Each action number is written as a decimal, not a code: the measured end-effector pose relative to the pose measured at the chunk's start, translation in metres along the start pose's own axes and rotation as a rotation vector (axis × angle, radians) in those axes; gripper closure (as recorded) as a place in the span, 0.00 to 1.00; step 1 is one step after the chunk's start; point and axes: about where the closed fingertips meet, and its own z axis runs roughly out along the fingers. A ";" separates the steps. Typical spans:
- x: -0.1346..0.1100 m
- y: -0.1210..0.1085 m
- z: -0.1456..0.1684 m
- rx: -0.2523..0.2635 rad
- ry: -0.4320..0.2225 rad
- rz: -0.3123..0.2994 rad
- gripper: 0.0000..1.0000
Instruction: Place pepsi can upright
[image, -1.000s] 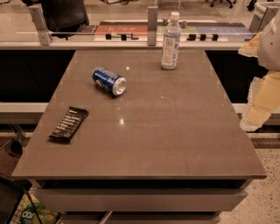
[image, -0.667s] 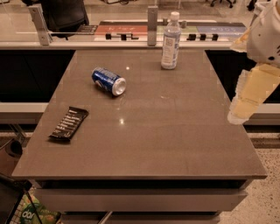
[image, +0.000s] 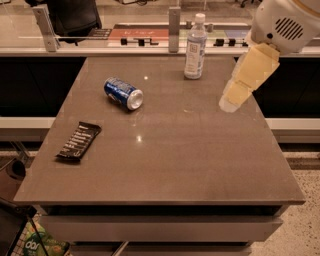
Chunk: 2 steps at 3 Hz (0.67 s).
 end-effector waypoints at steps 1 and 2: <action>-0.032 -0.010 0.019 -0.002 0.000 0.110 0.00; -0.061 -0.016 0.041 0.032 0.085 0.188 0.00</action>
Offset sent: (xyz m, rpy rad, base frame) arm 0.0872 0.0855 -0.0248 -0.1500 0.1227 -0.4578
